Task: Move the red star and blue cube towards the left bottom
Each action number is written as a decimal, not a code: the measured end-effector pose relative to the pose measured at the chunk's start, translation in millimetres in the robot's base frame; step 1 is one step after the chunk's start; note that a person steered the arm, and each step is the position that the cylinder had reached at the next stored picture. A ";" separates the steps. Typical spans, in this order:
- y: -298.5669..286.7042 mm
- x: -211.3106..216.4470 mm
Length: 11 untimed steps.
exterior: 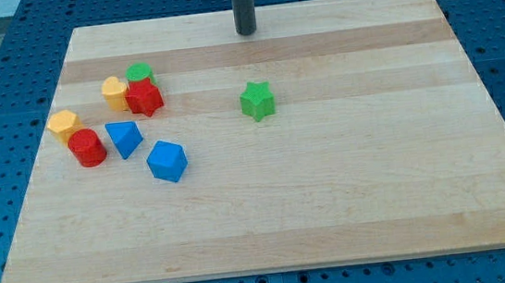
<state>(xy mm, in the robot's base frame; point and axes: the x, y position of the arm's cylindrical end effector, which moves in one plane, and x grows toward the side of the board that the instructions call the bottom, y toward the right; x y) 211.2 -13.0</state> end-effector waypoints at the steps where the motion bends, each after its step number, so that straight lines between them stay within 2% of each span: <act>1: -4.4 -18.8; 2: -34.7 13.0; 4: -151.6 51.3; 5: -159.5 140.5; 6: -159.3 200.0; 8: -159.8 252.7; 9: -131.8 264.5; 10: -138.8 250.6; 11: -131.8 188.7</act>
